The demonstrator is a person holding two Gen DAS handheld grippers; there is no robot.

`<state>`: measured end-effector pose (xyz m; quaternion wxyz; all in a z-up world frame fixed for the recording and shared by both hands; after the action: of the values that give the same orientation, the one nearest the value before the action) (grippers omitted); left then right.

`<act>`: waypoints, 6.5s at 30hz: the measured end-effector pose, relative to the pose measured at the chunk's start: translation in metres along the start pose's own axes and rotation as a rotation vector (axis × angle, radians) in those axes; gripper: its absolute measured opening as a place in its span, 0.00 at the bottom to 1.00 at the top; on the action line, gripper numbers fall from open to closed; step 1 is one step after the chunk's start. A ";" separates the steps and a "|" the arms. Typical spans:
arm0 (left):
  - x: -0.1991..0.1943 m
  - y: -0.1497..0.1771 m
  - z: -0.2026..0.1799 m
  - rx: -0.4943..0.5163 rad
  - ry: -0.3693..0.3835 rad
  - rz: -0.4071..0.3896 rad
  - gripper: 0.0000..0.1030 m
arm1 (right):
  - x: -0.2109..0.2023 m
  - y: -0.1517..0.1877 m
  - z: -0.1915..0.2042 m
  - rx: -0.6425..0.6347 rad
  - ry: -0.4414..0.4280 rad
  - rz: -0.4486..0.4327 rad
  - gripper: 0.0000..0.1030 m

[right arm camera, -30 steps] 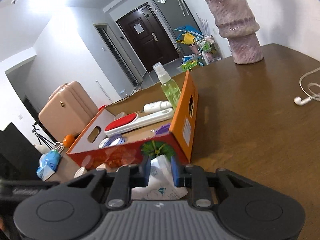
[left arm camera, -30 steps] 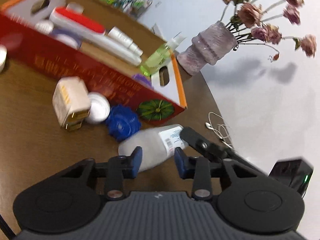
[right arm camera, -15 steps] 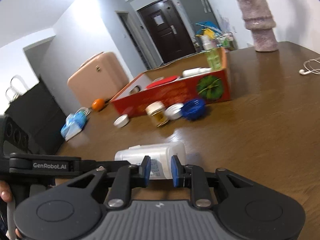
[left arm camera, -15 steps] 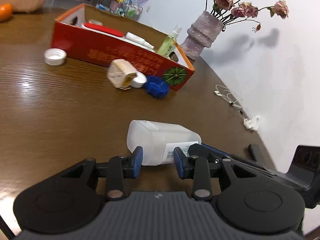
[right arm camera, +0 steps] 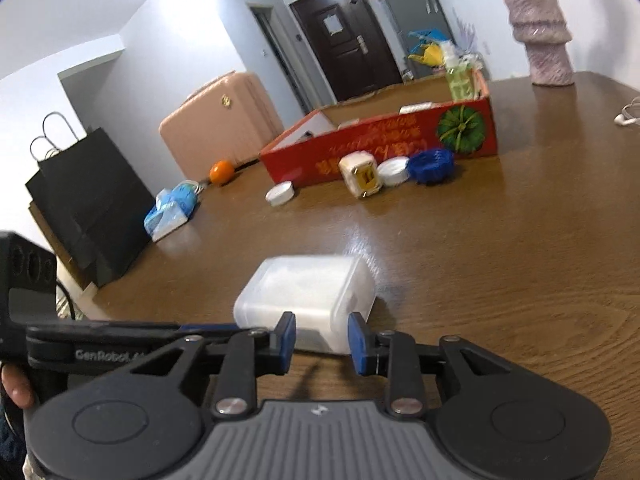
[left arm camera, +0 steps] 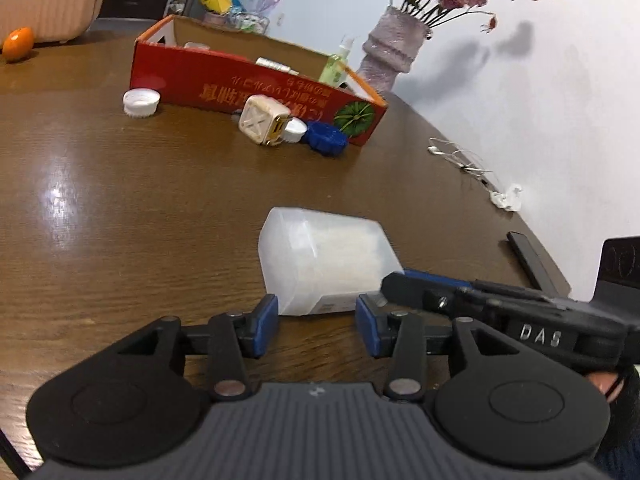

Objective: Organize rigid objects
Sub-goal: 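Carry the white container into the box with both tools and release it, then withdraw both tools from the box back over the table, then grasp the white screw cap with the left tool while the right tool grasps the blue cap, then lower the white cap and blue cap into the box and open both tools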

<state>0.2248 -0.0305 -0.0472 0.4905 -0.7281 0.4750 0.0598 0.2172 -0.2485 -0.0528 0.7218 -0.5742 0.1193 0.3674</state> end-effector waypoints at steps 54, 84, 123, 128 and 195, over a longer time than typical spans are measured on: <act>0.175 -0.265 0.091 0.056 -0.090 -0.083 0.47 | 0.206 -0.233 -0.075 0.065 0.252 -0.097 0.22; -0.121 -0.048 0.021 0.239 -0.472 -0.473 1.00 | -0.040 -0.059 0.050 -0.271 0.338 -0.375 0.94; 0.051 -0.142 0.130 0.096 -0.424 -0.142 0.72 | 0.103 -0.106 -0.037 -0.138 0.345 -0.127 0.66; 0.072 -0.155 0.142 0.104 -0.418 -0.120 0.62 | 0.143 -0.118 -0.034 -0.168 0.336 -0.057 0.65; 0.072 -0.235 0.116 0.163 -0.243 -0.107 0.39 | 0.154 -0.218 -0.041 -0.105 0.245 -0.036 0.50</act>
<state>0.4841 0.0293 0.0076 0.6045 -0.6974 0.3759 0.0826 0.4809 -0.2407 0.0048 0.6772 -0.6539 0.1770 0.2874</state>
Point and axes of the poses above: each gripper's, at about its wrist camera, not at the fingertips, and x roughly the way its jaws point, z to its left, y to its underside, the point moved 2 cm from there along x, roughly the way its jaws point, and after that the axes turned 11 degrees about y, right-handed, at the moved point
